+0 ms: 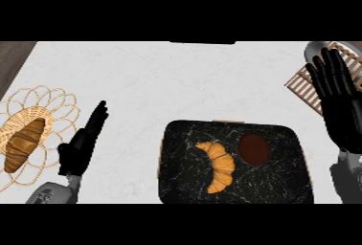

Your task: Pick the cupcake from the tray and place it in the tiered shelf

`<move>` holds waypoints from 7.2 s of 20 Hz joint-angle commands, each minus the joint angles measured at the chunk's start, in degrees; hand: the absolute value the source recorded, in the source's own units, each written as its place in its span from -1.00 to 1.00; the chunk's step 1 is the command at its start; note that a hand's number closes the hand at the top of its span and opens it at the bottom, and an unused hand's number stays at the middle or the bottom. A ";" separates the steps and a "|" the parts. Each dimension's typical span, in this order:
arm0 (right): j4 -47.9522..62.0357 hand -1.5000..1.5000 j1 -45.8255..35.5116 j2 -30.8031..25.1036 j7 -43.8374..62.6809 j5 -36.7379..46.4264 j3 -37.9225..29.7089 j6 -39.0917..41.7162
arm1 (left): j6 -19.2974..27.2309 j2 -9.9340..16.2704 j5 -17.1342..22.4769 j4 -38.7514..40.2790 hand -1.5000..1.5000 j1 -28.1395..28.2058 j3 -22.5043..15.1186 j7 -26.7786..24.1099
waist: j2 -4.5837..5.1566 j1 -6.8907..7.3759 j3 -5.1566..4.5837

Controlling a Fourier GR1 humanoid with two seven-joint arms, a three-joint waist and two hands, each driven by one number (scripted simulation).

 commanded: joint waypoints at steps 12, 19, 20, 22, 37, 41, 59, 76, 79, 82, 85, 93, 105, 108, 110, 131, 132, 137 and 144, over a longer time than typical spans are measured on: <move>8.74 -1.00 5.14 13.78 8.59 44.29 18.22 -37.90 | -5.38 8.90 8.02 0.98 0.00 5.31 10.89 7.22 | -2.01 -0.34 1.18; 2.43 -1.00 10.53 17.99 31.45 70.09 29.20 -37.85 | -3.70 9.14 6.58 -0.51 0.00 7.42 12.06 7.74 | -2.37 -2.05 1.00; 3.66 -1.00 11.79 16.10 32.73 72.93 28.70 -35.66 | -5.17 10.41 8.57 -1.24 0.00 6.79 13.34 9.63 | -2.41 -2.18 0.99; 1.62 -1.00 10.24 14.53 39.68 78.64 26.44 -29.62 | -3.98 9.47 7.63 -3.00 0.00 8.16 12.73 8.57 | -2.50 -2.04 1.00; -5.85 -1.00 1.02 18.51 68.57 84.08 32.92 29.55 | -5.43 8.06 6.84 -0.94 0.00 7.10 12.69 7.91 | -1.92 -1.45 1.16; -5.38 -1.00 1.92 16.65 65.77 83.21 29.79 33.33 | -6.62 9.74 7.62 -2.67 0.00 6.53 14.17 10.63 | -1.91 -1.42 1.25; 3.11 -1.00 -2.24 13.76 52.48 85.21 16.04 32.40 | -9.54 6.05 2.52 -3.05 0.00 6.34 18.07 12.70 | -1.81 -1.32 1.29; 14.67 1.00 0.98 17.40 45.72 86.79 15.66 20.93 | -13.37 0.20 -2.58 -0.48 0.00 7.54 22.55 9.35 | -1.80 -1.34 1.29; 16.56 1.00 0.39 13.11 42.15 87.50 14.59 20.90 | -14.54 0.63 -2.63 -2.20 0.00 8.82 22.73 10.27 | -1.79 -1.21 1.29; 19.85 1.00 -1.35 12.41 40.29 89.15 14.84 17.83 | -13.68 0.49 -2.99 -5.52 0.00 7.54 23.07 12.89 | -1.79 -1.08 1.31; 13.65 1.00 -0.35 14.79 44.57 91.62 18.17 20.59 | -14.04 0.81 -3.94 -5.52 0.00 8.18 24.06 13.39 | -1.86 -1.25 1.29; 4.94 1.00 -1.61 15.38 45.41 93.48 17.95 18.98 | -16.72 0.69 -4.13 -1.41 0.00 7.94 26.53 10.24 | -1.86 -1.35 1.28; -10.21 1.00 -5.82 12.53 49.89 81.47 -1.93 18.89 | -13.97 -1.85 -6.35 -4.38 0.00 7.30 24.85 12.73 | -2.01 -1.76 1.27; -18.92 1.00 -8.13 15.57 54.98 77.92 -3.39 23.44 | -14.34 -1.52 -5.03 -6.28 0.00 7.49 25.55 15.02 | -2.22 -1.85 1.28; -26.73 1.00 -5.69 15.28 55.21 75.07 -5.40 24.79 | -15.65 0.17 -4.77 -2.84 0.00 6.76 27.35 12.90 | -2.24 -2.69 1.25; -26.28 1.00 -32.72 -2.24 63.14 73.97 -21.36 42.20 | -15.65 -2.25 -7.00 -3.34 0.00 6.84 26.60 13.08 | -1.99 -1.76 1.18; -25.24 1.00 -34.49 -2.92 63.60 74.88 -20.37 42.74 | -14.53 -4.01 -7.91 -4.16 0.00 7.96 25.40 12.80 | -2.01 -1.44 1.18; -18.66 1.00 -34.19 -5.52 59.27 76.23 -22.34 41.42 | -14.69 -3.20 -7.81 -8.08 0.00 7.26 25.49 15.59 | -1.89 -1.10 1.27; -6.48 1.00 -40.67 -12.52 56.01 77.55 -24.05 40.13 | -16.24 -3.58 -7.50 -9.65 0.00 9.82 25.65 15.58 | -1.85 -0.69 1.27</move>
